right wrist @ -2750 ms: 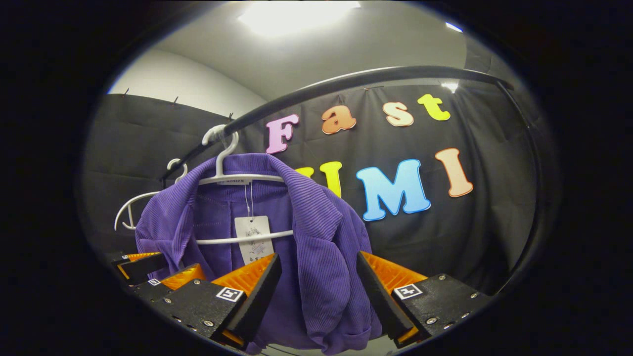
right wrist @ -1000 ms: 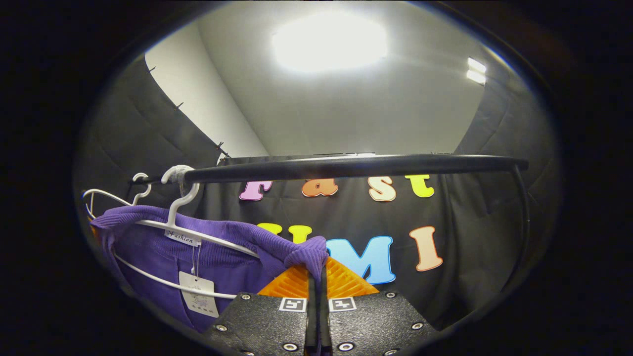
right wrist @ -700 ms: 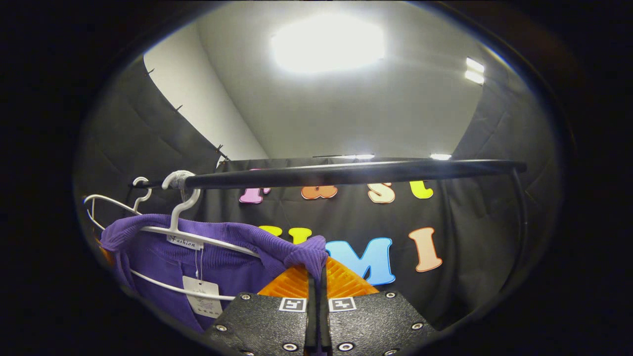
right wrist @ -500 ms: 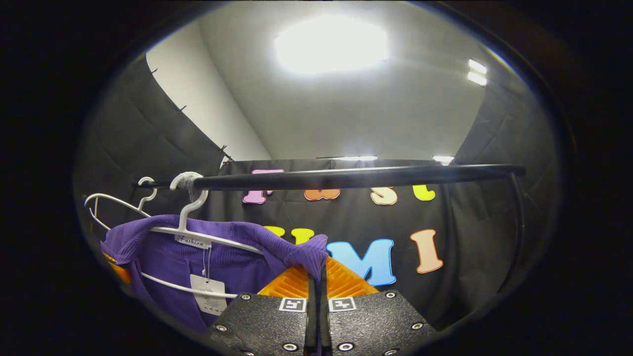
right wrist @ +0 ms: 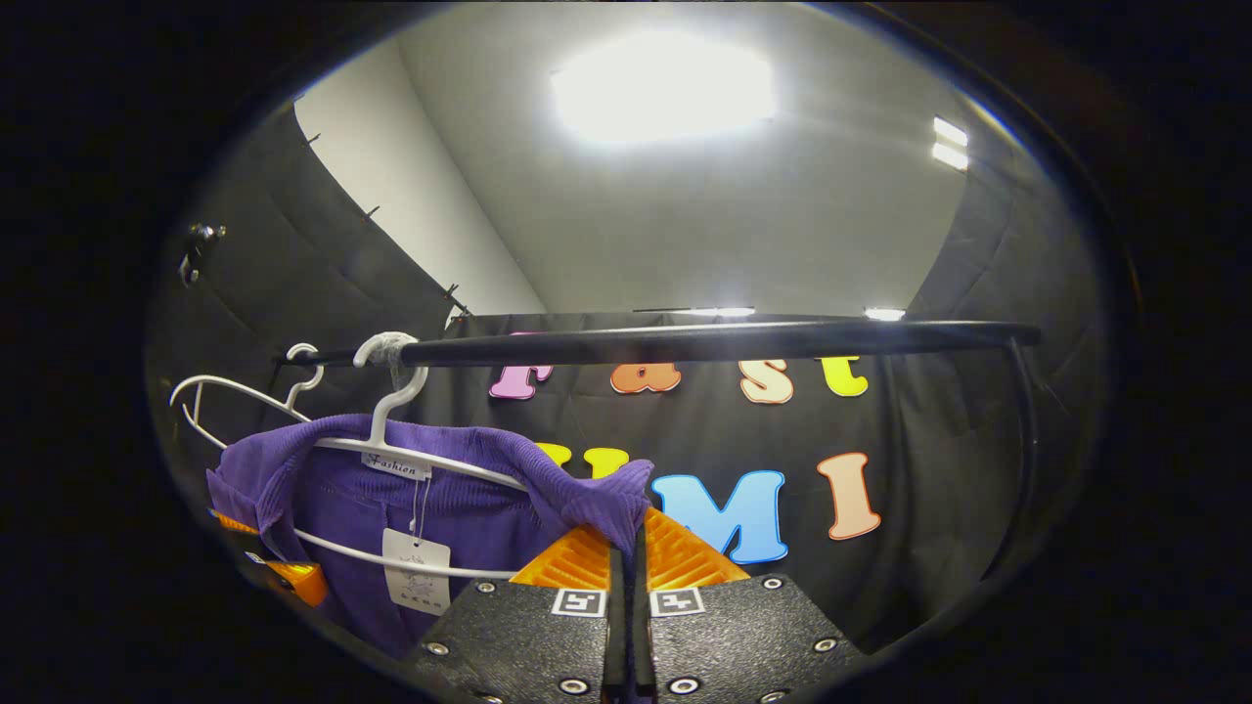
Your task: Grasp the clothes on the hanger with both hands and then place them into the laundry hamper below.
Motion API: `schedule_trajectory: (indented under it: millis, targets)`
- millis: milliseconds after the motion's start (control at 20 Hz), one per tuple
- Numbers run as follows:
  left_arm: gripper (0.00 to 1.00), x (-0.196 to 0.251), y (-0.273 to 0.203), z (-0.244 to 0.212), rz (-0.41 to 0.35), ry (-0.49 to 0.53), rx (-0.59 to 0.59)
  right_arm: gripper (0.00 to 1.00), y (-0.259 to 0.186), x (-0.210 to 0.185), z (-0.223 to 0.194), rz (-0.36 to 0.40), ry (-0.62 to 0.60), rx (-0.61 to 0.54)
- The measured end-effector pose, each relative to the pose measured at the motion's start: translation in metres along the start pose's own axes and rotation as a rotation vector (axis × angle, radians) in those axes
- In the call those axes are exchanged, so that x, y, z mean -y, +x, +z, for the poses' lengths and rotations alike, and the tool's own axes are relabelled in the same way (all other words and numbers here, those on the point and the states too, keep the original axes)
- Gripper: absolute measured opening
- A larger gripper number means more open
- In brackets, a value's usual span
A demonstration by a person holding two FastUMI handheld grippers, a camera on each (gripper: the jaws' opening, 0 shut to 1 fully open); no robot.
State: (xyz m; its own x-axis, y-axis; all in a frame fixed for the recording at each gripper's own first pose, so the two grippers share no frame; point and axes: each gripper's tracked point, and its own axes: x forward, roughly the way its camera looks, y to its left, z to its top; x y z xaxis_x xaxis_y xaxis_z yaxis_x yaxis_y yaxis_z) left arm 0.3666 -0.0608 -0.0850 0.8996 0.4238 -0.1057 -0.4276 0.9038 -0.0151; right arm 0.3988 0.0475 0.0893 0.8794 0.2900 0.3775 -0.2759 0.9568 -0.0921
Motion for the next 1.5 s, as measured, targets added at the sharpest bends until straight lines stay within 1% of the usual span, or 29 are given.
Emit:
schedule_trajectory:
  millis: [50, 100, 150, 200, 250, 300, 400, 500, 550, 650, 750, 950, 1000, 1050, 1100, 1300, 1350, 1400, 1500]
  targets:
    - [0.58, -0.005, 0.003, -0.001, 0.037, -0.001, -0.001, 0.02, -0.001, 0.000, 0.000, 0.001, 0.002, 0.001]
    - [0.53, -0.011, 0.006, -0.003, 0.076, 0.005, -0.012, 0.02, -0.002, 0.001, 0.000, 0.001, 0.005, 0.000]
    - [0.58, -0.017, 0.006, -0.005, 0.118, 0.024, -0.022, 0.02, -0.003, 0.001, -0.001, 0.003, 0.007, -0.002]
    - [0.52, -0.023, 0.005, -0.006, 0.155, 0.048, -0.032, 0.02, -0.003, 0.002, -0.002, 0.005, 0.008, -0.003]
    - [0.49, -0.025, 0.006, -0.008, 0.173, 0.074, -0.032, 0.02, -0.003, 0.002, -0.002, 0.005, 0.007, -0.004]
    - [0.58, -0.024, 0.007, -0.007, 0.173, 0.094, -0.027, 0.02, -0.003, 0.003, -0.003, 0.005, 0.006, -0.004]
    - [0.35, -0.030, 0.004, -0.006, 0.171, 0.097, -0.008, 0.02, -0.004, 0.003, -0.004, 0.005, 0.007, -0.007]
    - [0.12, -0.029, 0.001, -0.002, 0.124, 0.048, 0.010, 0.02, -0.003, 0.005, -0.005, 0.003, 0.007, -0.009]
    - [0.07, -0.030, -0.004, 0.001, 0.104, 0.032, 0.017, 0.02, -0.003, 0.006, -0.005, 0.002, 0.006, -0.008]
    - [0.06, -0.035, -0.013, 0.005, 0.057, 0.029, 0.019, 0.02, 0.001, 0.006, -0.006, -0.001, 0.002, -0.003]
    - [0.06, -0.043, -0.027, 0.014, 0.036, 0.042, 0.030, 0.02, 0.005, 0.010, -0.004, -0.010, -0.011, 0.010]
    - [0.05, -0.062, -0.054, 0.041, 0.032, 0.066, 0.074, 0.02, 0.015, 0.019, 0.003, -0.031, -0.033, 0.032]
    - [0.00, -0.067, -0.059, 0.050, 0.041, 0.084, 0.094, 0.02, 0.017, 0.022, 0.004, -0.037, -0.042, 0.039]
    - [0.05, -0.072, -0.063, 0.060, 0.044, 0.102, 0.114, 0.00, 0.021, 0.025, 0.005, -0.043, -0.051, 0.046]
    - [0.05, -0.077, -0.065, 0.069, 0.050, 0.117, 0.130, 0.02, 0.024, 0.025, 0.004, -0.048, -0.059, 0.051]
    - [0.05, -0.102, -0.061, 0.103, 0.073, 0.162, 0.183, 0.02, 0.039, 0.031, -0.001, -0.064, -0.081, 0.053]
    - [0.00, -0.109, -0.057, 0.112, 0.072, 0.165, 0.193, 0.02, 0.043, 0.032, -0.005, -0.067, -0.081, 0.048]
    - [0.05, -0.114, -0.051, 0.119, 0.071, 0.164, 0.200, 0.02, 0.045, 0.032, -0.011, -0.066, -0.083, 0.039]
    - [0.00, -0.119, -0.038, 0.130, 0.044, 0.177, 0.213, 0.02, 0.049, 0.030, -0.022, -0.063, -0.085, 0.027]
